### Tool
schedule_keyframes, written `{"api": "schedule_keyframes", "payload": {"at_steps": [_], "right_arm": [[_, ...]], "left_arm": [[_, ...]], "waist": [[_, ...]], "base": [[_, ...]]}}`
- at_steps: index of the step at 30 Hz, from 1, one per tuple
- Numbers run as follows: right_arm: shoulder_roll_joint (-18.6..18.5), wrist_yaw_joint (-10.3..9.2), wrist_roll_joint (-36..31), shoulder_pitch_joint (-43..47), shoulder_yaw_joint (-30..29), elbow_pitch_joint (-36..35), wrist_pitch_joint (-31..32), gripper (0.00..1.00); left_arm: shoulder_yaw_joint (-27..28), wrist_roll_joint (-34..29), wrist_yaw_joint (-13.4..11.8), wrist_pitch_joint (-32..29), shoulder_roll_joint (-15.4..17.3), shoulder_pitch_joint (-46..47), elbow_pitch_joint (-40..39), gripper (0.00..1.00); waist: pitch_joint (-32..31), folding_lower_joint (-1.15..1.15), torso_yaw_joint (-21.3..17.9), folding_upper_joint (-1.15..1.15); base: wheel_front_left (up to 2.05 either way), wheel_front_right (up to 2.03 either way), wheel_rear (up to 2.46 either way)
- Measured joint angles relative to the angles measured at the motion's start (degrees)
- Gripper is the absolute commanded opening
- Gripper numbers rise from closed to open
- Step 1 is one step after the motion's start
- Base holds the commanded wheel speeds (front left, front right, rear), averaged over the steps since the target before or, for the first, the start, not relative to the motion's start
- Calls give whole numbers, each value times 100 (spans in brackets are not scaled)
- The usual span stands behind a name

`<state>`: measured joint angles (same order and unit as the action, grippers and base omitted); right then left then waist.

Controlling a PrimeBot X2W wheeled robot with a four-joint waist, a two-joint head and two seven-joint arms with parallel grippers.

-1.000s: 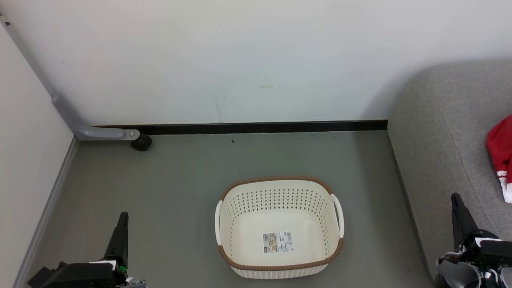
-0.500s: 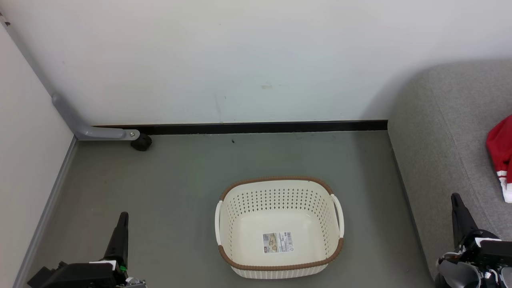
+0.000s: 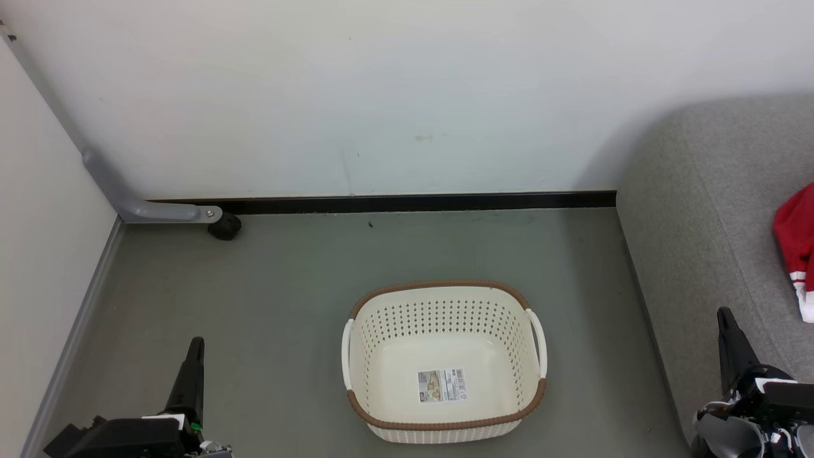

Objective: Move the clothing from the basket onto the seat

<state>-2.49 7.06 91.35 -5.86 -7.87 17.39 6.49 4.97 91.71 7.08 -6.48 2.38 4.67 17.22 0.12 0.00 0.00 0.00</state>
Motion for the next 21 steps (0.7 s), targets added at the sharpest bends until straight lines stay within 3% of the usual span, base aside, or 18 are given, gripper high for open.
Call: {"api": "schedule_keyframes", "payload": {"at_steps": [21], "right_arm": [[0, 0, 0, 0, 0, 0, 0, 0]], "left_arm": [[0, 0, 0, 0, -1, 0, 0, 0]], "waist": [[0, 0, 0, 0]], "base": [[0, 0, 0]]}}
